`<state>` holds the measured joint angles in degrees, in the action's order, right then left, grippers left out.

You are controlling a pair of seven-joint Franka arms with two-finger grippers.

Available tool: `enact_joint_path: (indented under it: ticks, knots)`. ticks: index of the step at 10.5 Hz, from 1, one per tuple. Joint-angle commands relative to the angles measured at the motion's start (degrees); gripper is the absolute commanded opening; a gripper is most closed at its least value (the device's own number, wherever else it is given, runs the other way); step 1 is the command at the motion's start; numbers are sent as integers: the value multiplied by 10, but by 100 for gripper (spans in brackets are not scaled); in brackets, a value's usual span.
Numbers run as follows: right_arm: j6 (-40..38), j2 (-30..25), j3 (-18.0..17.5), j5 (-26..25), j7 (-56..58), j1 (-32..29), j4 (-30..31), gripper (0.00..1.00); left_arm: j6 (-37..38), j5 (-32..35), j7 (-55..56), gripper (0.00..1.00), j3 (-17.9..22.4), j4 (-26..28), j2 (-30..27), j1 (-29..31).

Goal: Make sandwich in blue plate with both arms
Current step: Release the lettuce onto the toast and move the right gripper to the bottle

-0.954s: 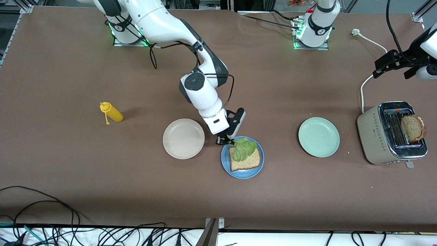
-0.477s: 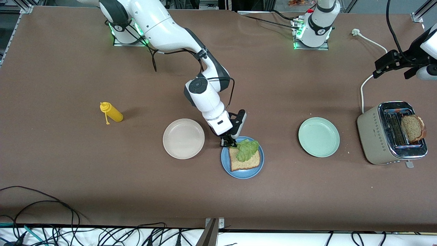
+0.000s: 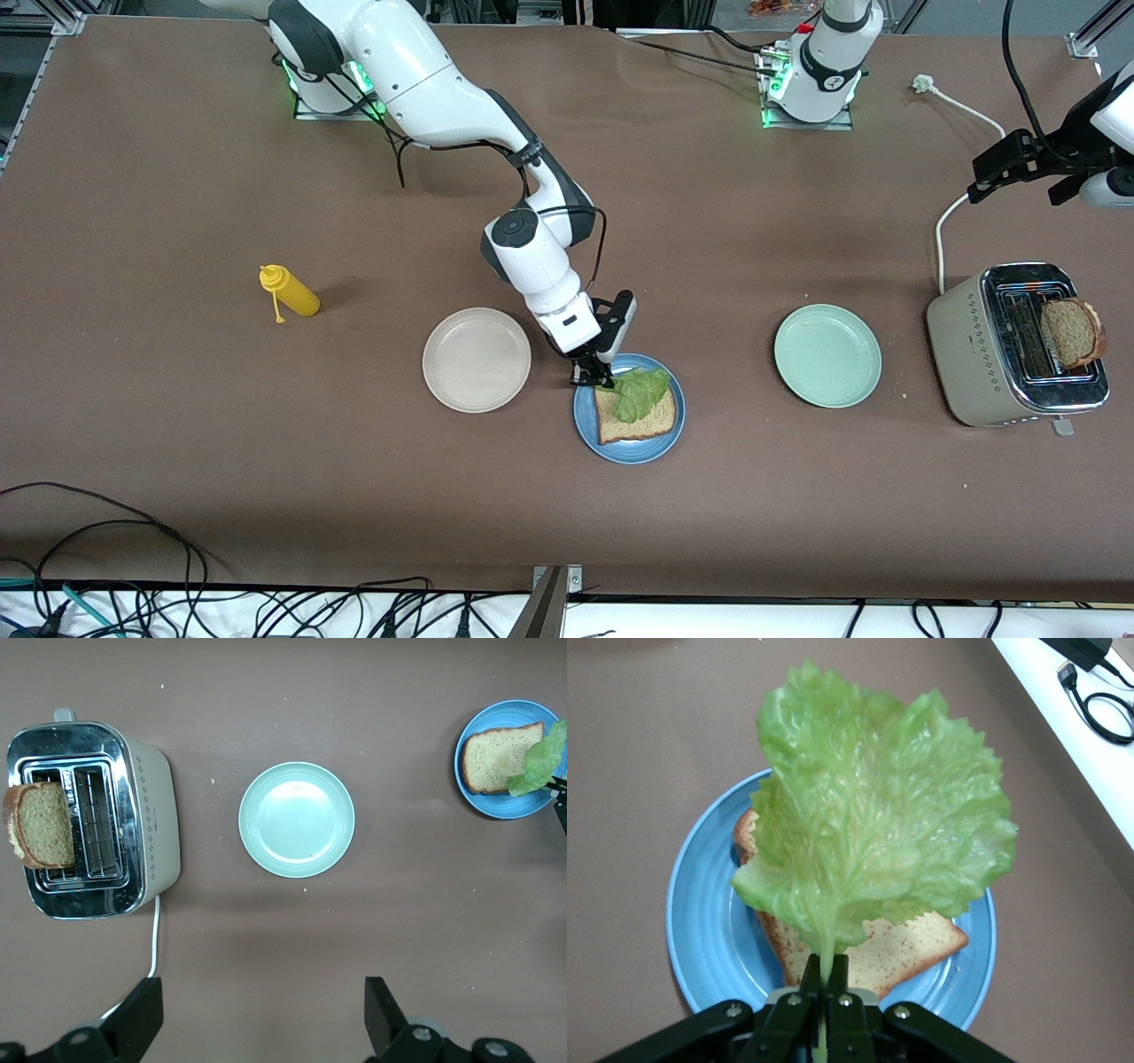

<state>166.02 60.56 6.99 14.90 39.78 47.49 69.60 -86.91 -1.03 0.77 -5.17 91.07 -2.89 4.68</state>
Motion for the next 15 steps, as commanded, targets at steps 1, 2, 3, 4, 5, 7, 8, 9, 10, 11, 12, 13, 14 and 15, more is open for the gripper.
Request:
enact_joint_path:
  ticks: [1,2,3,4,5,7,8,9,10,11,12,13,14,15]
  knots:
    - [22,23,-1,7,0,-2,-25,0,7,-11,-9,100,0,-16,7,5]
    - [22,23,-1,8,-1,-4,-25,0,7,-10,-9,100,0,-16,7,5]
    - [22,23,-1,10,-1,-4,-25,11,7,-11,-9,100,0,-16,7,5]
    - [22,22,-1,10,-5,-4,-25,25,7,-10,-9,100,0,-16,7,5]
    - [22,22,-1,10,-23,-3,-25,39,7,-11,-9,100,0,-16,7,5]
    - [22,22,-1,10,-44,-2,-25,60,7,-10,-9,100,0,-16,7,5]
    - [21,21,-1,10,-44,-1,-25,63,7,-10,-9,100,0,-16,7,5]
    - [16,18,-1,11,-54,0,-25,69,7,-10,-9,100,0,-16,7,5]
    - [14,9,-1,14,-67,0,-25,75,7,-11,-9,100,0,-16,7,5]
    - [-4,-2,-1,21,-69,0,-20,88,7,-10,-9,100,0,-16,7,5]
    - [-50,-25,-1,28,-68,0,-17,96,7,-11,-9,100,0,-16,7,5]
    - [-103,-58,2,29,-68,-2,-4,100,7,-10,-9,100,0,-16,7,5]
    - [-153,-106,4,29,-67,-11,29,100,7,-10,-9,100,0,-16,7,5]
    - [-216,-151,6,29,-67,-23,53,100,7,-11,-9,100,0,-16,7,5]
